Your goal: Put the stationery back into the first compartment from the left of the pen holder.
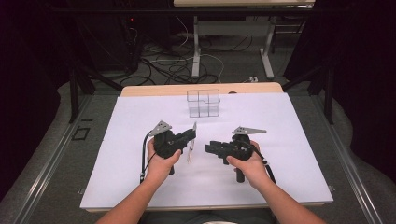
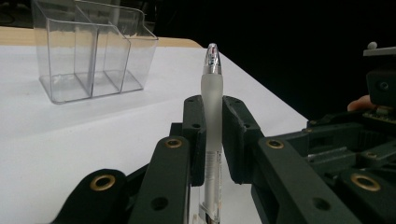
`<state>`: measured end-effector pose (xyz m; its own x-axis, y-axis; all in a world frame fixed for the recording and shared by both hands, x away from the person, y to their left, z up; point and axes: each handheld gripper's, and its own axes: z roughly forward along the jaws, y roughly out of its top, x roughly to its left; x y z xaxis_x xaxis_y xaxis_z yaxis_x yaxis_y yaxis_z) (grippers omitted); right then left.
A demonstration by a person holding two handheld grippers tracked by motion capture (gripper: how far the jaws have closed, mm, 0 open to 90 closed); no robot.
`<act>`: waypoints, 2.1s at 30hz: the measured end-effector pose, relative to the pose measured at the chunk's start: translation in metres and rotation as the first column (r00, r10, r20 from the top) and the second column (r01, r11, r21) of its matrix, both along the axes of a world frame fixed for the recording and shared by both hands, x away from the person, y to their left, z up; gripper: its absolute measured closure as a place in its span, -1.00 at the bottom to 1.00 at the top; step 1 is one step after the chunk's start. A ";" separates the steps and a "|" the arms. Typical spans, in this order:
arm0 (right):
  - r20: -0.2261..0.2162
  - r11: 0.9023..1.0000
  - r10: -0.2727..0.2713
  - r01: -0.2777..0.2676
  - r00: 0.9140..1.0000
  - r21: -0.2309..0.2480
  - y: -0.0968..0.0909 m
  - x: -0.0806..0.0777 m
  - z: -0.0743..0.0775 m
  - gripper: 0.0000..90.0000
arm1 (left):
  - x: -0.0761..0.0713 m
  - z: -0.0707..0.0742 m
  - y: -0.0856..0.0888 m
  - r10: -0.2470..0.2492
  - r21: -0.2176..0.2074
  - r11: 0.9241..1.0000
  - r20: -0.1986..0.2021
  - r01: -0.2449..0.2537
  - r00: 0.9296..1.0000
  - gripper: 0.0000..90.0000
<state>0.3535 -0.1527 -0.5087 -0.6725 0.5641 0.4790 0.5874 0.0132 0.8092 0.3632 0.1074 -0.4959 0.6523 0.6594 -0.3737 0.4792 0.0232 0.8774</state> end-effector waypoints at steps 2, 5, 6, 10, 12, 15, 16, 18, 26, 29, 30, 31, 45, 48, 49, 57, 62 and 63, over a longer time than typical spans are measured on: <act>-0.002 1.000 0.002 -0.002 1.000 -0.001 0.001 0.000 -0.001 0.39 | 0.001 0.000 -0.002 -0.001 -0.006 1.000 -0.005 0.001 1.000 0.78; -0.009 1.000 0.003 -0.003 1.000 0.008 0.004 -0.001 -0.001 0.42 | 0.002 0.000 -0.005 -0.006 -0.009 1.000 -0.001 0.006 1.000 0.78; -0.011 1.000 0.001 -0.001 1.000 0.023 0.005 -0.001 -0.001 0.43 | 0.002 0.001 -0.005 -0.008 -0.012 1.000 0.000 0.008 1.000 0.78; -0.053 0.999 0.003 -0.001 0.999 0.036 0.010 0.001 -0.002 0.46 | 0.002 0.000 -0.009 -0.019 -0.012 1.000 0.002 0.019 1.000 0.78; -0.062 0.999 0.006 -0.004 0.998 0.039 0.011 0.002 -0.002 0.47 | 0.002 0.000 -0.010 -0.022 -0.013 1.000 0.002 0.022 1.000 0.78; -0.073 0.999 0.007 -0.004 0.997 0.041 0.014 0.003 -0.003 0.47 | 0.001 0.000 -0.011 -0.027 -0.016 0.999 0.001 0.027 1.000 0.78; -0.087 0.999 0.000 0.003 0.996 0.037 0.016 0.005 -0.004 0.48 | 0.001 -0.001 -0.012 -0.032 -0.016 0.999 0.000 0.032 0.999 0.78; -0.088 0.999 -0.001 0.004 0.996 0.037 0.016 0.006 -0.004 0.48 | 0.001 -0.001 -0.014 -0.042 -0.013 0.999 0.000 0.042 0.999 0.78; -0.113 0.999 0.007 -0.002 0.994 0.045 0.022 0.012 -0.007 0.54 | -0.002 -0.003 -0.018 -0.065 -0.007 0.998 -0.001 0.065 0.998 0.78; -0.124 0.998 0.007 0.000 0.992 0.058 0.023 0.013 -0.008 0.57 | -0.003 -0.003 -0.018 -0.066 -0.008 0.998 -0.001 0.066 0.998 0.78; -0.126 0.998 0.009 -0.001 0.992 0.062 0.023 0.013 -0.008 0.57 | -0.003 -0.003 -0.018 -0.066 -0.010 0.998 -0.002 0.066 0.998 0.78; -0.136 0.998 0.003 0.006 0.991 0.066 0.023 0.013 -0.008 0.57 | -0.004 -0.003 -0.018 -0.068 -0.010 0.998 -0.002 0.068 0.998 0.78; -0.161 0.998 0.017 -0.006 0.987 0.069 0.030 0.017 -0.009 0.75 | -0.005 -0.002 -0.019 -0.083 -0.009 0.997 -0.003 0.083 0.997 0.78; -0.167 0.997 0.018 -0.006 0.986 0.073 0.031 0.018 -0.009 0.76 | -0.005 -0.002 -0.017 -0.083 -0.007 0.997 -0.005 0.083 0.997 0.78; -0.171 0.997 0.019 -0.006 0.985 0.074 0.032 0.018 -0.009 0.76 | -0.004 -0.002 -0.016 -0.083 -0.009 0.996 -0.006 0.083 0.997 0.78; -0.156 0.999 0.021 -0.016 0.988 0.032 0.040 0.029 -0.006 0.76 | -0.002 0.003 -0.004 -0.029 0.003 1.000 0.001 0.029 1.000 0.51; -0.117 1.000 -0.002 0.001 0.993 -0.007 0.047 0.042 0.000 0.76 | -0.004 0.006 0.010 0.025 0.012 1.000 0.010 -0.025 1.000 0.37; -0.110 1.000 -0.006 0.005 0.994 -0.013 0.048 0.045 0.001 0.76 | -0.004 0.006 0.014 0.029 0.012 0.999 0.014 -0.030 0.999 0.34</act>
